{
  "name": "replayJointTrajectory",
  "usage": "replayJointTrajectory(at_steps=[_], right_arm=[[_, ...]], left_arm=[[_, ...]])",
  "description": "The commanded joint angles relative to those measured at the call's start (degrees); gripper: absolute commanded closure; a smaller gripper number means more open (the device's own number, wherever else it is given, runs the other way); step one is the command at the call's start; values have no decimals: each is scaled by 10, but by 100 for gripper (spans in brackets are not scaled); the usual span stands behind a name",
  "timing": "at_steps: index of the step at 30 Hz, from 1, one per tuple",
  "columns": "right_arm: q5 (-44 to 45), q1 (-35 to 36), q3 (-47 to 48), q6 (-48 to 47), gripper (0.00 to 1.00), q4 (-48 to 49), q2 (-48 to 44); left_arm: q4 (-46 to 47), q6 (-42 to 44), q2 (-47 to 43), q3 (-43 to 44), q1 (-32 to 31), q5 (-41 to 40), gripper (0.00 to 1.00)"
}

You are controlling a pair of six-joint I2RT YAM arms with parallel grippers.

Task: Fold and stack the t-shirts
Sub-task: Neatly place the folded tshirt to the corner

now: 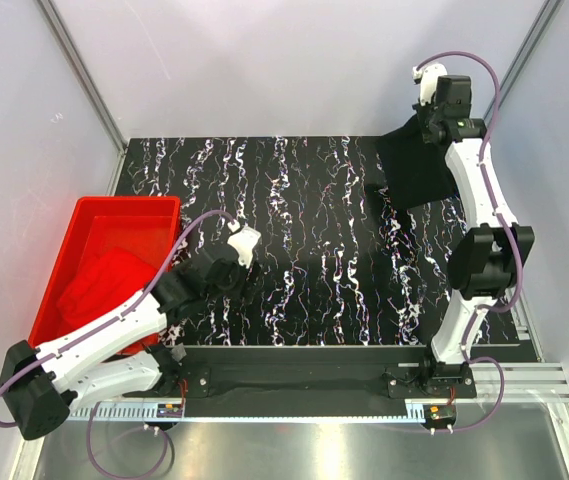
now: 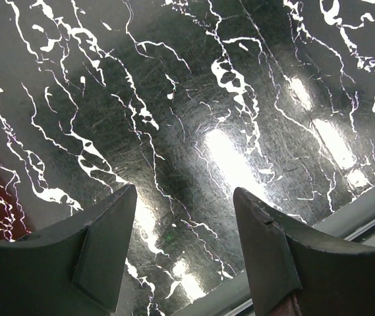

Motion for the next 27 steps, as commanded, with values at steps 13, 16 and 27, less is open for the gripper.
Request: replayJointTrajectory(at_steps=[13, 16, 27], right_arm=[[60, -6, 49, -68, 100, 131, 85], [59, -8, 82, -69, 100, 113, 100], [59, -11, 98, -68, 100, 116, 104]], left_arm=[[14, 10, 1, 9, 5, 4, 34], [14, 11, 6, 11, 6, 3, 34], [20, 9, 13, 12, 8, 6, 34]])
